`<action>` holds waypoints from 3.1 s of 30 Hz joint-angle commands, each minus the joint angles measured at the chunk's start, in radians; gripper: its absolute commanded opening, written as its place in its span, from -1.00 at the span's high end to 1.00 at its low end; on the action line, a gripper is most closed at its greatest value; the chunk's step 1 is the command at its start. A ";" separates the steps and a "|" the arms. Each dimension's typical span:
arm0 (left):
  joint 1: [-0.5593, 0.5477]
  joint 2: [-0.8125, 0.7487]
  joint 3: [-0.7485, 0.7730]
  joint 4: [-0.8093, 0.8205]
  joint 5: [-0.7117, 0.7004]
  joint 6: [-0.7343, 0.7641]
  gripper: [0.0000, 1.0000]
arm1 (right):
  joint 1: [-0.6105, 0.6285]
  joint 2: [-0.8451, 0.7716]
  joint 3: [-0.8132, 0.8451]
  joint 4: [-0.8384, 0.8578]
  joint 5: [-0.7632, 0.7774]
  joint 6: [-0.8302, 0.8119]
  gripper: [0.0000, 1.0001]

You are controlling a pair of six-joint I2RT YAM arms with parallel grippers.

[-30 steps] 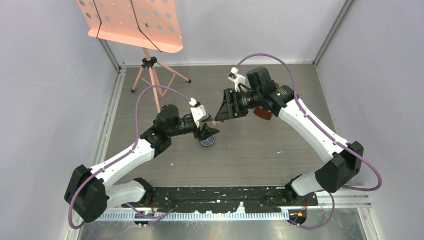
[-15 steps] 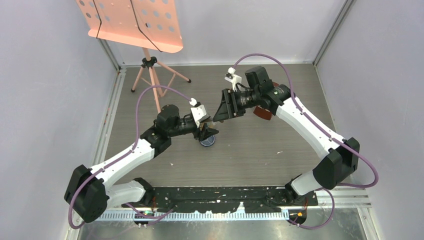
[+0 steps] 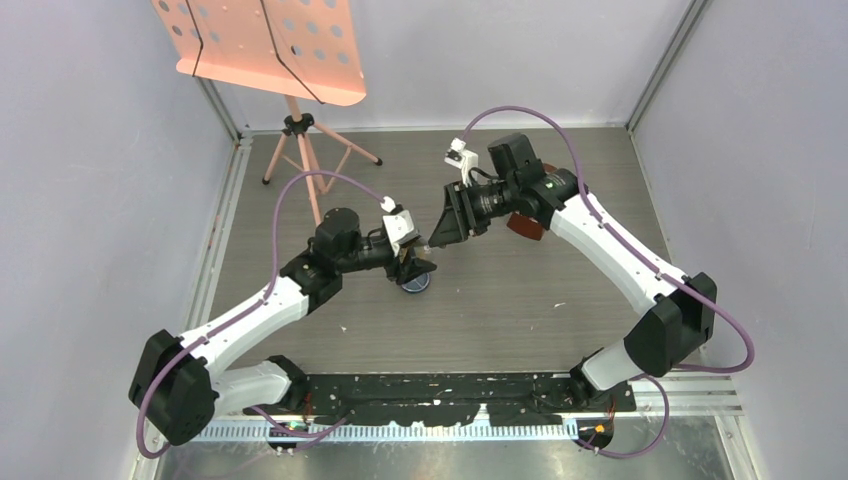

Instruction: Sort the pills into containers

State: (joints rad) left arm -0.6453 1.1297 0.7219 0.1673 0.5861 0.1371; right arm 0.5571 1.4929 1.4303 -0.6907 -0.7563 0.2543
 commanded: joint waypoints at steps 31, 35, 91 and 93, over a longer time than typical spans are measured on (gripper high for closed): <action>0.049 -0.114 -0.020 0.026 -0.066 0.069 1.00 | 0.020 -0.172 -0.024 0.157 0.219 0.185 -0.82; 0.049 -0.106 -0.006 0.023 -0.095 0.092 1.00 | 0.068 -0.122 -0.011 0.173 0.186 0.280 -0.80; 0.050 -0.210 -0.036 -0.081 -0.100 0.180 1.00 | 0.085 -0.090 -0.010 0.286 0.249 0.445 -0.60; 0.051 -0.209 -0.038 -0.083 -0.103 0.188 1.00 | 0.090 -0.083 -0.026 0.310 0.238 0.497 -0.78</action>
State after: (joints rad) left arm -0.5900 0.9401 0.6834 0.0296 0.5156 0.2821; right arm 0.6338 1.3922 1.4216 -0.4248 -0.5468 0.4999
